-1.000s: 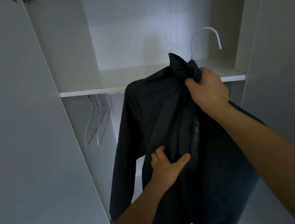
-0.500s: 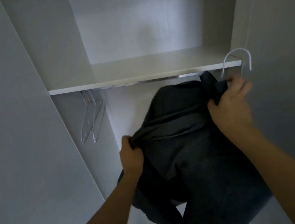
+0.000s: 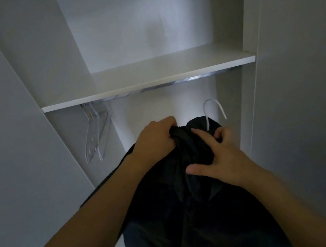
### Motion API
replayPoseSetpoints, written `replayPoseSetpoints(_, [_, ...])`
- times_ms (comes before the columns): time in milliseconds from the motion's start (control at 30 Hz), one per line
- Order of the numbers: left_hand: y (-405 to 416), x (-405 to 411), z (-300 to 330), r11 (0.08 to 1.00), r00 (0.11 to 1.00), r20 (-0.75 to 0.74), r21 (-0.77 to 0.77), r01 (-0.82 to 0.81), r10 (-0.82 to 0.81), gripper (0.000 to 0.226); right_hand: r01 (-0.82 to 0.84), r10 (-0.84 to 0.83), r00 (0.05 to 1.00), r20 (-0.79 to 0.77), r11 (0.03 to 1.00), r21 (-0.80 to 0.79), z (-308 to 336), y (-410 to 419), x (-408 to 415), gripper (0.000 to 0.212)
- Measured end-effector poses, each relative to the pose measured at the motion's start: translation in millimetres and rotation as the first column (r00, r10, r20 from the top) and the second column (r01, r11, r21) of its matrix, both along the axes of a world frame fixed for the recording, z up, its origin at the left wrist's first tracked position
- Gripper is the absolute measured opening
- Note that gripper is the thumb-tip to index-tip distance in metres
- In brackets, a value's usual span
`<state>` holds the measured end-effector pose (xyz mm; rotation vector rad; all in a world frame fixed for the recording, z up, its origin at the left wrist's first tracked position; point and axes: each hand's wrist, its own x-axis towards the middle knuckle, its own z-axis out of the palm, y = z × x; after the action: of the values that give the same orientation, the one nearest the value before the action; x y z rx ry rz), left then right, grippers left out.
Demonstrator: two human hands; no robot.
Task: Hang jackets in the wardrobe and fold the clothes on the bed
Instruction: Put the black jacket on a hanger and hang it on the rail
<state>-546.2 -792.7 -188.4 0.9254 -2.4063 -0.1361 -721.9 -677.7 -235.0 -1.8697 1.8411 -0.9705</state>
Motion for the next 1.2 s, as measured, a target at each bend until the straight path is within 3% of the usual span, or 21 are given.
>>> replayPoseSetpoints(67, [4.2, -7.8, 4.0, 0.999, 1.000, 0.021, 0.036, -0.012, 0.012, 0.008, 0.044, -0.048, 0.990, -0.136, 0.998, -0.033, -5.3, -2.9, 5.5, 0.089])
replayPoseSetpoints(167, [6.7, -12.7, 0.5, 0.999, 0.999, 0.029, 0.048, -0.021, 0.020, 0.001, 0.132, -0.155, 0.961, -0.230, 0.985, -0.112, -9.2, -12.2, 7.5, 0.044])
replayPoseSetpoints(267, [8.9, -6.3, -9.0, 0.997, 0.999, 0.027, 0.067, -0.022, 0.020, 0.011, 0.170, -0.185, 0.977, -0.104, 0.975, -0.143, -5.8, -16.4, 4.9, 0.016])
replayPoseSetpoints(333, [10.6, 4.4, -20.9, 0.998, 0.993, 0.112, 0.033, -0.045, 0.041, 0.021, 0.202, -0.203, 0.979, 0.010, 0.962, -0.183, -2.1, -16.1, 0.0, 0.009])
replayPoseSetpoints(433, [8.6, 30.1, -56.7, 0.990, 0.965, 0.221, 0.010, -0.143, 0.138, 0.024, 0.230, -0.224, 0.973, 0.056, 0.953, -0.195, 0.6, -15.0, -4.7, 0.003])
replayPoseSetpoints(500, [4.8, 50.4, -87.8, 0.959, 0.930, 0.278, 0.083, -0.272, 0.240, 0.015, 0.274, -0.248, 0.959, 0.139, 0.937, -0.215, -0.8, -14.4, -9.7, 0.007])
replayPoseSetpoints(600, [2.5, 65.6, -117.6, 0.829, 0.919, 0.039, 0.419, -0.371, 0.392, 0.020, 0.293, -0.258, 0.950, 0.175, 0.933, -0.210, -2.2, -12.7, -22.1, 0.028])
replayPoseSetpoints(700, [-4.0, 57.1, -108.3, 0.848, 0.883, -0.176, 0.411, -0.335, 0.434, 0.012, 0.221, -0.231, 0.968, -0.102, 0.970, -0.104, -5.6, -7.8, -32.7, 0.066])
replayPoseSetpoints(733, [-6.0, 53.7, -97.6, 0.879, 0.895, -0.181, 0.343, -0.331, 0.408, 0.010, 0.206, -0.220, 0.955, -0.199, 0.974, -0.089, -9.1, -6.3, -37.5, 0.067])
replayPoseSetpoints(833, [-9.5, 45.6, -57.5, 0.960, 0.960, -0.001, 0.015, -0.281, 0.281, 0.006, 0.163, -0.149, 0.945, -0.290, 0.986, 0.026, -21.5, -2.7, -50.9, 0.027])
replayPoseSetpoints(900, [-9.9, 36.6, -35.4, 0.974, 0.973, 0.137, -0.159, -0.164, 0.186, 0.006, 0.110, -0.042, 0.971, -0.235, 0.954, 0.281, -23.4, 1.0, -49.6, 0.010])
replayPoseSetpoints(967, [-10.6, 24.9, -20.1, 0.969, 0.962, 0.248, -0.241, -0.053, 0.114, 0.009, 0.046, 0.020, 0.992, -0.126, 0.863, 0.503, -22.8, 3.6, -43.3, 0.041])
replayPoseSetpoints(1033, [-11.6, 13.2, -12.3, 0.973, 0.933, 0.356, -0.230, 0.032, 0.054, 0.012, 0.058, 0.013, 0.991, -0.130, 0.849, 0.526, -25.2, 3.7, -38.2, 0.079])
replayPoseSetpoints(1067, [-10.8, 7.5, -11.1, 0.977, 0.912, 0.409, -0.204, 0.066, 0.024, 0.012, 0.084, -0.015, 0.990, -0.143, 0.865, 0.495, -27.8, 3.3, -36.6, 0.087])
replayPoseSetpoints(1200, [-1.2, -10.8, -17.5, 0.981, 0.859, 0.502, -0.093, 0.171, -0.102, 0.010, 0.068, -0.047, 0.997, -0.069, 0.932, 0.355, -35.2, 6.4, -30.1, 0.089])
